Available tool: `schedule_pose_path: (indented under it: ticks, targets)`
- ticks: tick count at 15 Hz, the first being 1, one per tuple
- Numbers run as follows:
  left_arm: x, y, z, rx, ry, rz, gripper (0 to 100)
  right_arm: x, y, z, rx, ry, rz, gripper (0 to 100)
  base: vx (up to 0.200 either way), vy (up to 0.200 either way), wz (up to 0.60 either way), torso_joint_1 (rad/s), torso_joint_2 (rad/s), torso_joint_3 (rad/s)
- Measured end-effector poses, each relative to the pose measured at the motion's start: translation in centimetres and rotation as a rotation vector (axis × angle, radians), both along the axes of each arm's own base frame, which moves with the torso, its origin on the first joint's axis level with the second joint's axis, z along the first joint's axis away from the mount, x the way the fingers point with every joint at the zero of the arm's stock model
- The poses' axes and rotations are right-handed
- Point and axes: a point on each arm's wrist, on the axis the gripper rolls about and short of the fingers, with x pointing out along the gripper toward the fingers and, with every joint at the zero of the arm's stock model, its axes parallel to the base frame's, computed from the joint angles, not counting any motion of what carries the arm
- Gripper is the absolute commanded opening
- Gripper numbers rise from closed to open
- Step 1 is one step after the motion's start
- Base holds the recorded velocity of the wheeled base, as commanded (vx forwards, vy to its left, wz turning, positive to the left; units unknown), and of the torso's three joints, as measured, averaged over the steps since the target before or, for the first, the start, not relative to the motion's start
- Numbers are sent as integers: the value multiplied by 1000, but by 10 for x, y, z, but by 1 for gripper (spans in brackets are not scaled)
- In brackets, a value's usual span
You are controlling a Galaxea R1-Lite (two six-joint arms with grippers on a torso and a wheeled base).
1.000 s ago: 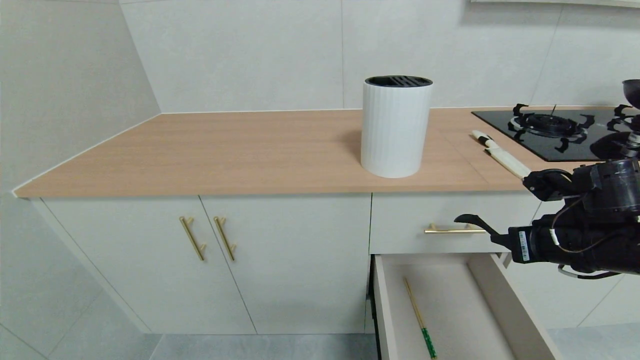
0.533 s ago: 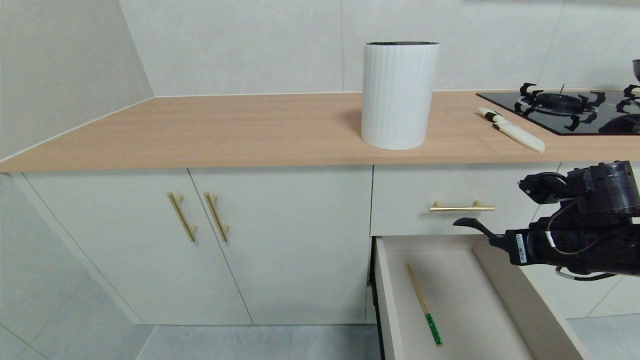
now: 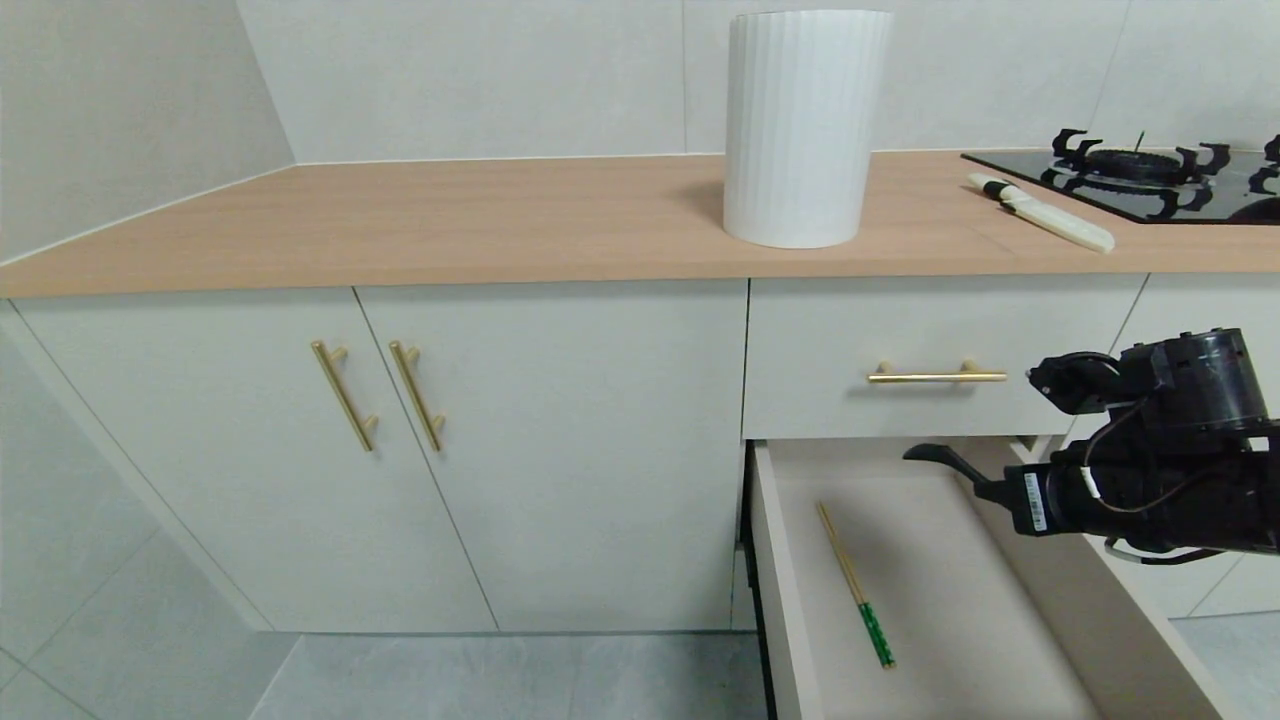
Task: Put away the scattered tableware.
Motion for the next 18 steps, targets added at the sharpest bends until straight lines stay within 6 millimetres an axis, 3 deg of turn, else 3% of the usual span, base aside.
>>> schedule_pose_path:
  ticks: [5,8,13,18]
  targets:
    - [0,0,0,0,0,0,100,8,1,-8,-2,0,-2,0,0,0,0,0,0,0]
    - [0,0,0,0,0,0,100,28,5,-32,-27,11,-16,0,0,0,0,0,0,0]
    - [0,0,0,0,0,0,100,69,11,-103,-83,5,-93,0,0,0,0,0,0,0]
    - [0,0,0,0,0,0,100,80,13,-164,-116,93,-96,0,0,0,0,0,0,0]
